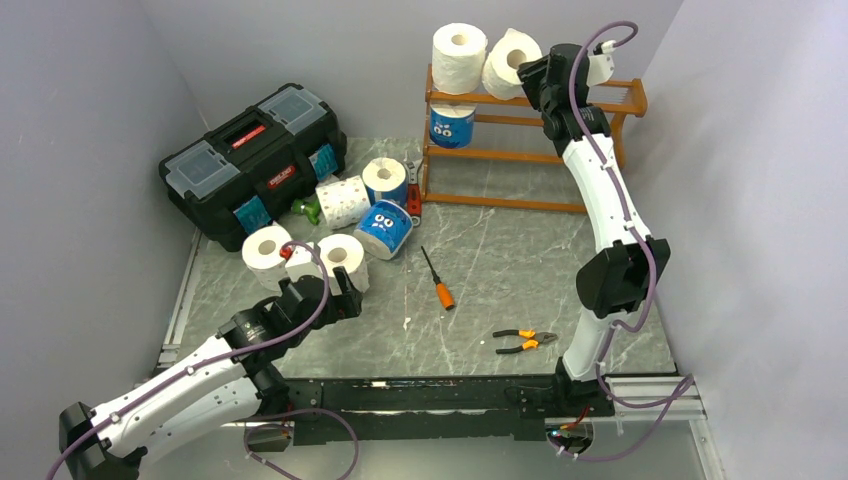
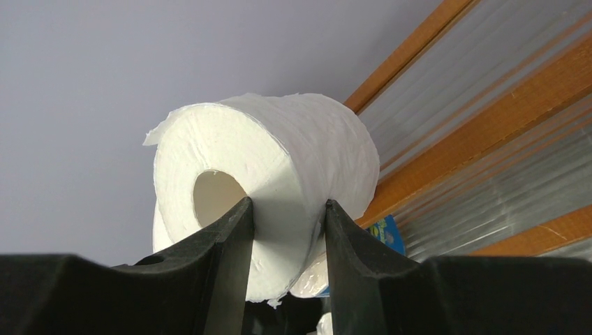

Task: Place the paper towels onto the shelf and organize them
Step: Place the paper towel on the shelf.

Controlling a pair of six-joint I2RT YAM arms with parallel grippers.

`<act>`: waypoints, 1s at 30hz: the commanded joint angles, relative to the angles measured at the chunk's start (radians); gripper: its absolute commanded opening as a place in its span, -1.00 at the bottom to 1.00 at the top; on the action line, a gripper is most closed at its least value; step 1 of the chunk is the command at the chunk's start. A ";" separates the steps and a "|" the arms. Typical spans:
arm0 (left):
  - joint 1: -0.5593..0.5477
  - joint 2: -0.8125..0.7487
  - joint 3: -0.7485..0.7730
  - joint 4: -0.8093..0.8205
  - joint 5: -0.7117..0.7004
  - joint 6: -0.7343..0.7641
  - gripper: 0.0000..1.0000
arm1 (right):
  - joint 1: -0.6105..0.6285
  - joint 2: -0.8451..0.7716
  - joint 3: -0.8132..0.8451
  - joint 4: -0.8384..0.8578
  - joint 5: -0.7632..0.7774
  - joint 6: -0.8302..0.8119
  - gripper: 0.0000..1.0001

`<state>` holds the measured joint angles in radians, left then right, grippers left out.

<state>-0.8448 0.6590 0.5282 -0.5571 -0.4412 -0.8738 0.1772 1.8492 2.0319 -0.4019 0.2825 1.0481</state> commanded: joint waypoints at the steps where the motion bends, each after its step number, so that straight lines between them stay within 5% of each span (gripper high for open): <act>1: 0.001 -0.006 0.023 0.033 -0.002 0.010 0.94 | -0.003 0.009 0.058 0.054 -0.006 0.017 -1.00; 21: 0.001 -0.007 0.015 0.039 0.007 0.007 0.94 | -0.013 0.012 0.065 0.054 -0.027 -0.002 -0.16; 30: 0.001 -0.003 0.012 0.042 0.010 0.007 0.94 | -0.013 -0.038 -0.010 0.091 0.002 0.029 -0.54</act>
<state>-0.8448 0.6586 0.5282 -0.5568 -0.4393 -0.8745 0.1692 1.8645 2.0457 -0.3962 0.2611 1.0519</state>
